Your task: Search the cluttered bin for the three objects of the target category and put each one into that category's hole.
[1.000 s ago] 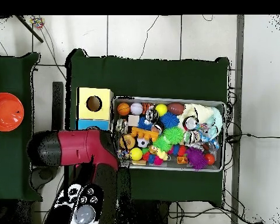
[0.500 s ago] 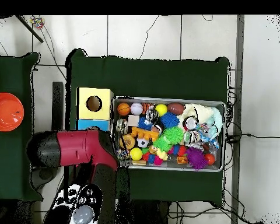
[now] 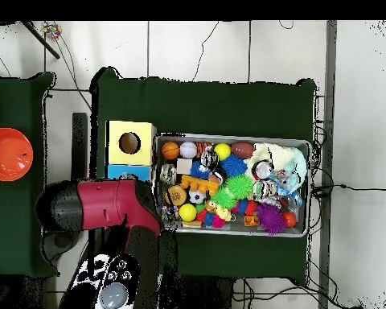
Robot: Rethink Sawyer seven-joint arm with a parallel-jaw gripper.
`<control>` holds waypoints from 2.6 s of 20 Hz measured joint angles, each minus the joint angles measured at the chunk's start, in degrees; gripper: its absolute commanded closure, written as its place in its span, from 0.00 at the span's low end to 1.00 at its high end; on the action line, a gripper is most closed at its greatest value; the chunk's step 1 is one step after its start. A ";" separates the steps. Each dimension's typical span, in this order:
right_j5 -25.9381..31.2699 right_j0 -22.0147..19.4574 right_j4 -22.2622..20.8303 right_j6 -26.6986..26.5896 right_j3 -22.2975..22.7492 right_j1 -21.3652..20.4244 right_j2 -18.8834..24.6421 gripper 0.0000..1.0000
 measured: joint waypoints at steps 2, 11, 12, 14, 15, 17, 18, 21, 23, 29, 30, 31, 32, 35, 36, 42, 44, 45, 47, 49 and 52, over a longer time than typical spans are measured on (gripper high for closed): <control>-0.56 0.00 0.00 0.00 0.01 0.06 0.00 1.00; -2.21 0.00 0.00 0.00 0.00 1.33 -0.12 1.00; -2.27 0.01 0.00 0.00 -0.01 1.41 -0.13 1.00; -2.36 0.15 0.00 0.00 -0.01 1.73 -0.41 1.00; -2.36 0.25 0.00 0.00 0.00 1.84 -0.57 1.00; -2.36 0.48 0.01 0.00 -0.01 2.15 -1.07 1.00; -2.36 0.63 0.00 0.00 -0.01 2.38 -1.46 1.00; -2.36 0.81 0.01 0.00 -0.01 2.83 -2.21 1.00; -2.36 0.81 0.01 0.00 -0.01 2.95 -2.47 1.00; -2.36 0.81 0.02 0.00 0.03 2.98 -2.75 1.00; -2.37 0.81 0.02 0.00 0.09 2.98 -2.75 1.00; -2.37 0.81 0.02 0.00 0.12 2.98 -2.75 1.00; -2.37 0.79 0.03 0.00 0.16 2.97 -2.74 1.00; -2.37 0.72 0.05 0.00 0.27 2.97 -2.72 1.00; -2.37 0.62 0.08 0.00 0.37 2.96 -2.69 1.00; -2.37 -1.41 1.19 0.00 2.36 2.30 -0.67 1.00; -2.43 -2.35 1.91 0.00 3.18 2.20 0.22 1.00; -2.44 -2.63 2.14 0.00 3.35 2.16 0.45 1.00; -2.38 -3.33 2.80 0.00 3.62 1.98 1.01 1.00; -2.40 -4.12 3.64 0.00 4.16 1.82 1.66 1.00; -2.42 -4.56 4.17 0.00 4.50 1.69 2.03 1.00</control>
